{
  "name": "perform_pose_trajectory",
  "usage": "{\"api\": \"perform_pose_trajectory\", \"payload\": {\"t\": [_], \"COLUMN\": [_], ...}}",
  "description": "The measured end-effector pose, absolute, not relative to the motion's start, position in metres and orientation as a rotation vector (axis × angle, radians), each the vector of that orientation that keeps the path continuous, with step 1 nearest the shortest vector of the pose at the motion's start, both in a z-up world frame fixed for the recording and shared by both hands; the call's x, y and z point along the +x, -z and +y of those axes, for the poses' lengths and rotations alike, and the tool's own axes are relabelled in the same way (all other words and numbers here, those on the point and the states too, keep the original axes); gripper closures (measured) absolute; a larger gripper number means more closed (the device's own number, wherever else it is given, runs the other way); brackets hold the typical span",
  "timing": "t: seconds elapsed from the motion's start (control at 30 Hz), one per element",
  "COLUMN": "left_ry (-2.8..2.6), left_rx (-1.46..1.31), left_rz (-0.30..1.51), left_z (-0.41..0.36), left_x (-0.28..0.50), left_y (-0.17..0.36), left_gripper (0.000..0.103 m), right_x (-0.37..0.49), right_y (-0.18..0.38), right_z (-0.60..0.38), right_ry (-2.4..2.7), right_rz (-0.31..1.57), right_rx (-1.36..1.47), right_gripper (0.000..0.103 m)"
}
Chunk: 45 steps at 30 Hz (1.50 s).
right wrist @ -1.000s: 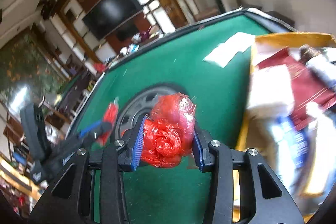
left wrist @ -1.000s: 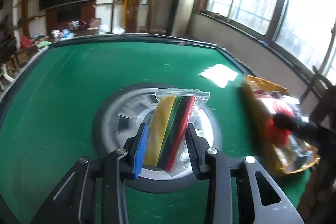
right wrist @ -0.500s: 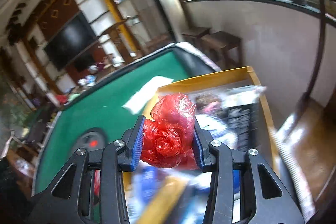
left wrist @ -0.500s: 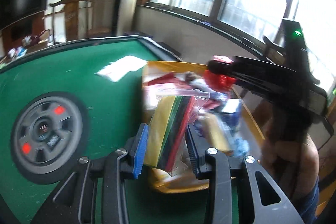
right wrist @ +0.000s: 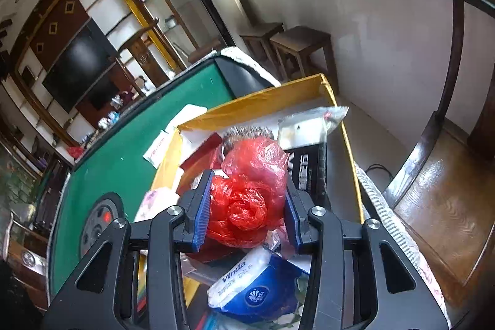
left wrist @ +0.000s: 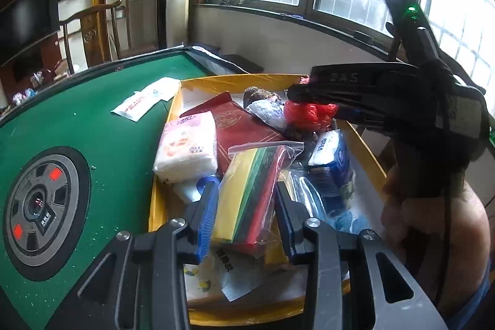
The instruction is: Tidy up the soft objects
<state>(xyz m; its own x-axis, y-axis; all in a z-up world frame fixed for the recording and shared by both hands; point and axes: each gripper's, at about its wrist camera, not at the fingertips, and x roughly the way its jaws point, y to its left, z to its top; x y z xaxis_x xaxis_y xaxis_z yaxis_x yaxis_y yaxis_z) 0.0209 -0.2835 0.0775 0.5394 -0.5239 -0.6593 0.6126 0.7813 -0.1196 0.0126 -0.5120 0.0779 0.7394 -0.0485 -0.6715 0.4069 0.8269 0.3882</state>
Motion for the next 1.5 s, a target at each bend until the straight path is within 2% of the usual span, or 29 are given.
{"api": "perform_pose_trajectory", "payload": {"t": [0.1,0.2,0.27,0.33,0.4,0.57,0.9,1.27,1.5], "left_ry": [0.667,0.675,0.681,0.677,0.673,0.659,0.624,0.576,0.580], "left_rx": [0.148,0.149,0.171,0.197,0.213,0.239,0.274,0.263,0.238], "left_rz": [0.717,0.706,0.688,0.668,0.650,0.612,0.545,0.558,0.566], "left_z": [-0.282,-0.284,-0.285,-0.287,-0.289,-0.291,-0.291,-0.279,-0.257], "left_x": [0.016,0.013,0.009,0.005,0.003,-0.005,-0.017,-0.026,-0.044], "left_y": [-0.077,-0.077,-0.076,-0.076,-0.075,-0.078,-0.085,-0.087,-0.091], "left_gripper": [0.065,0.064,0.062,0.058,0.046,0.038,0.037,0.037,0.037], "right_x": [0.020,0.026,0.025,0.022,0.018,0.007,-0.011,-0.013,-0.051], "right_y": [-0.072,-0.069,-0.070,-0.073,-0.076,-0.085,-0.106,-0.109,-0.120], "right_z": [-0.508,-0.502,-0.500,-0.500,-0.502,-0.508,-0.511,-0.504,-0.487], "right_ry": [0.259,0.270,0.287,0.288,0.288,0.275,0.278,0.290,0.337], "right_rz": [0.737,0.777,0.780,0.766,0.744,0.682,0.572,0.550,0.504], "right_rx": [0.538,0.507,0.486,0.476,0.489,0.528,0.546,0.509,0.503], "right_gripper": [0.060,0.047,0.046,0.046,0.044,0.044,0.044,0.044,0.044]}}
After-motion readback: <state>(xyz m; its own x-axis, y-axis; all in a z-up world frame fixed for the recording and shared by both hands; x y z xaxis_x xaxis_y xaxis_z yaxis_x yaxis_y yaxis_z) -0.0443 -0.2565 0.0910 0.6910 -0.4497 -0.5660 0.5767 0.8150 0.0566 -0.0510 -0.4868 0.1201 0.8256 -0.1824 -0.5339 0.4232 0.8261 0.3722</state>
